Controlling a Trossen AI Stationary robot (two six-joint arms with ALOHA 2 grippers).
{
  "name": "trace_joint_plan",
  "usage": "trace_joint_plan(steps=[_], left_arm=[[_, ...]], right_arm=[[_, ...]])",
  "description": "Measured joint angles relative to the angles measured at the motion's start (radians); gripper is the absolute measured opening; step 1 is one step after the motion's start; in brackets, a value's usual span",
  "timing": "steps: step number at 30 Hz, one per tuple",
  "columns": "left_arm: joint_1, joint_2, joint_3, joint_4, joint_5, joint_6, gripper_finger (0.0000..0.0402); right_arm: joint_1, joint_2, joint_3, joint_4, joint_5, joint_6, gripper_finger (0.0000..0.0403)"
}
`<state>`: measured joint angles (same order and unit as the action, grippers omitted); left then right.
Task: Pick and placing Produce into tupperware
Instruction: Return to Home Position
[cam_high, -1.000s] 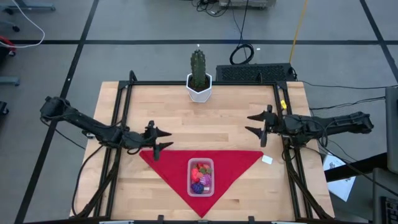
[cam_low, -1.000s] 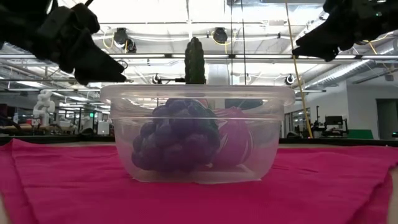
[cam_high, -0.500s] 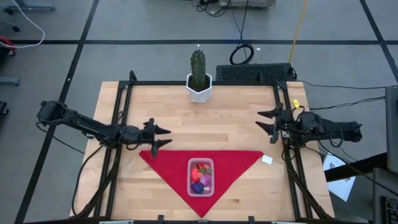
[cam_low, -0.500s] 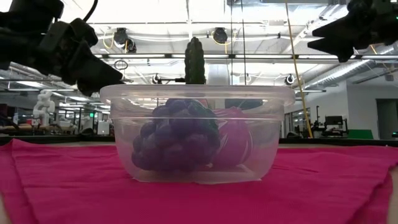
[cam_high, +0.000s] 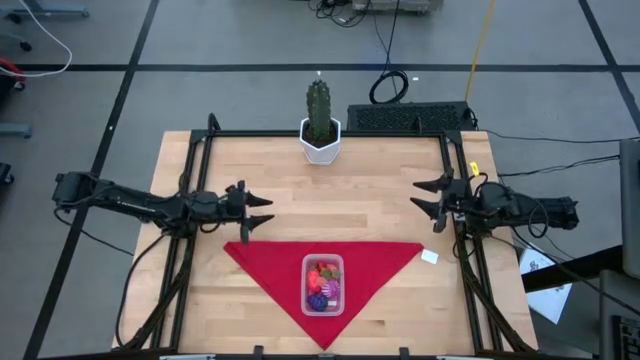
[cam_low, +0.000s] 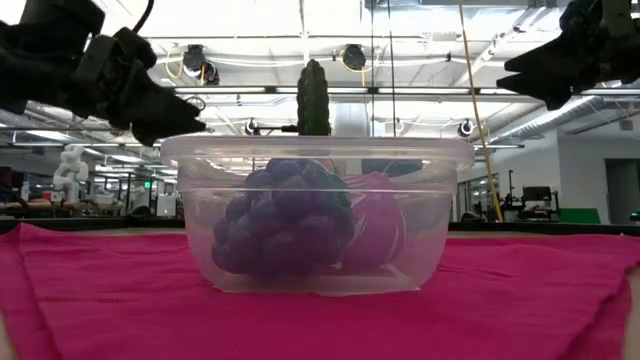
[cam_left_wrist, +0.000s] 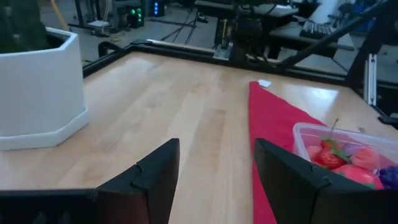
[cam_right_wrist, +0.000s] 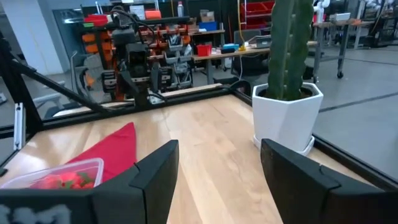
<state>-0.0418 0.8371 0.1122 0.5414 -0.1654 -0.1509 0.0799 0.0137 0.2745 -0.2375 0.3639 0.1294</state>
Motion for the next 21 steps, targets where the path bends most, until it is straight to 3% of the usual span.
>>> trace_joint_plan(steps=[5,12,21], left_arm=[[0.042,-0.078,-0.104,0.120,0.042,-0.020,0.0212],[0.006,-0.256,-0.102,-0.012,0.098,-0.010,0.0212],[-0.051,-0.468,-0.102,-0.168,0.033,0.044,0.0212]], right_arm=[[0.000,-0.012,-0.007,0.001,0.000,-0.020,0.0219],[0.000,-0.012,-0.069,0.058,0.000,-0.022,0.0219],[0.000,-0.012,-0.106,0.122,0.000,-0.058,0.0219]])
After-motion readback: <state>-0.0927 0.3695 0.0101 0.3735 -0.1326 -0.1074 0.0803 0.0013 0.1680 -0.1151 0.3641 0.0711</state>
